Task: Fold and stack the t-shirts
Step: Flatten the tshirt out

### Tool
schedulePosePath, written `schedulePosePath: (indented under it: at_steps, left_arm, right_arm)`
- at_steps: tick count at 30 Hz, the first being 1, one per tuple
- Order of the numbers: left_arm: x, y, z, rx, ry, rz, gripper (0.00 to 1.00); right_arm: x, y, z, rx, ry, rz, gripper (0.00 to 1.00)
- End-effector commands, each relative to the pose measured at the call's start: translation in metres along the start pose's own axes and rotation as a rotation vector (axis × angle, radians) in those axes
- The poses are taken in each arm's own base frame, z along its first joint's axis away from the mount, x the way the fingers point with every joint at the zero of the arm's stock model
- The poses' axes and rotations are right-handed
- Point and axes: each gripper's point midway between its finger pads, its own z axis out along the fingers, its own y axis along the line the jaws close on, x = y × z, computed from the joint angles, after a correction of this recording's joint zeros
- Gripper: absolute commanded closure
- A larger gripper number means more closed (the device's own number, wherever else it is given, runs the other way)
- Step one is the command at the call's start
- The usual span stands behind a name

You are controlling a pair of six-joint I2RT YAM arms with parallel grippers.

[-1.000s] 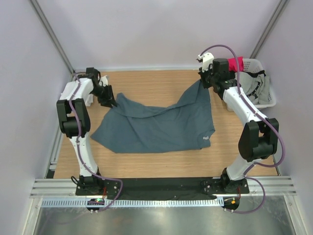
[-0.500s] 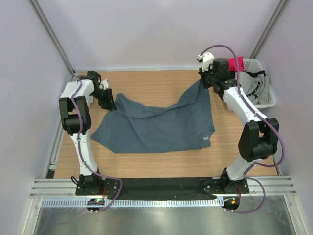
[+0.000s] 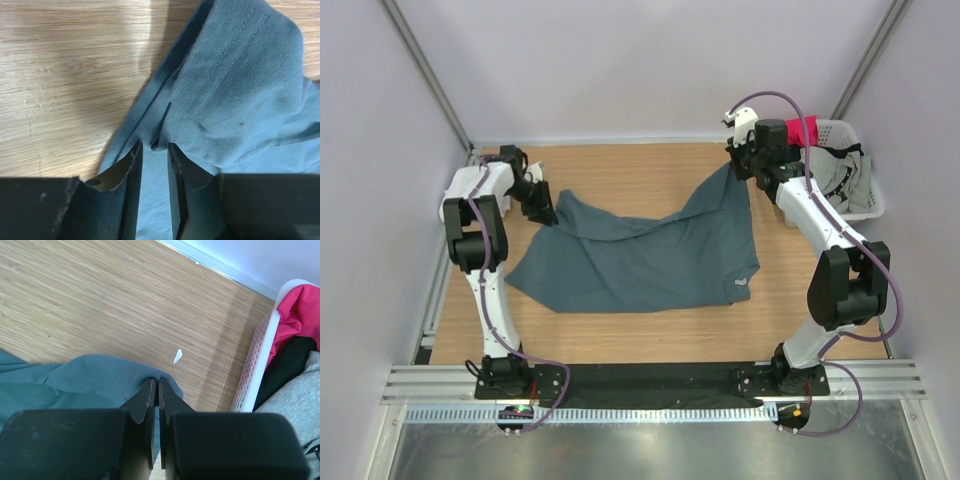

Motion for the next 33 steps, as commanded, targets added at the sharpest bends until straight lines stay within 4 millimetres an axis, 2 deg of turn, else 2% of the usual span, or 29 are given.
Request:
schedulePosePath:
  at_steps: [1, 19, 23, 24, 25, 27, 30, 31, 33]
  left_arm:
    - [-0.013, -0.003, -0.007, 0.015, -0.043, 0.028, 0.73]
    - [-0.008, -0.021, 0.001, 0.026, -0.023, 0.067, 0.78]
    - [-0.008, -0.022, -0.001, 0.025, -0.026, 0.077, 0.91]
    - [-0.009, -0.022, -0.004, 0.020, -0.032, 0.080, 1.00]
    - [-0.009, -0.023, -0.006, 0.018, -0.035, 0.084, 1.00]
    - [-0.012, -0.023, -0.015, 0.021, -0.051, 0.081, 1.00]
    - [-0.020, -0.027, -0.044, 0.041, -0.099, 0.078, 1.00]
    - [-0.031, -0.037, -0.069, 0.057, -0.157, 0.102, 1.00]
    - [-0.042, -0.046, -0.102, 0.079, -0.228, 0.136, 1.00]
  right_arm:
    - [-0.024, -0.009, -0.002, 0.036, -0.067, -0.015, 0.99]
    - [-0.022, -0.009, 0.001, 0.037, -0.069, -0.019, 0.99]
    - [-0.022, -0.009, 0.000, 0.039, -0.068, -0.018, 0.99]
    - [-0.021, -0.009, 0.000, 0.039, -0.067, -0.017, 0.98]
    - [-0.022, -0.009, 0.000, 0.038, -0.070, -0.018, 0.99]
    - [-0.026, -0.013, -0.004, 0.056, -0.076, -0.020, 0.99]
    - [-0.036, -0.027, -0.017, 0.118, -0.094, -0.017, 0.99]
    - [-0.040, -0.036, -0.024, 0.160, -0.097, -0.009, 0.99]
    - [-0.059, -0.049, -0.041, 0.204, -0.134, 0.002, 0.98]
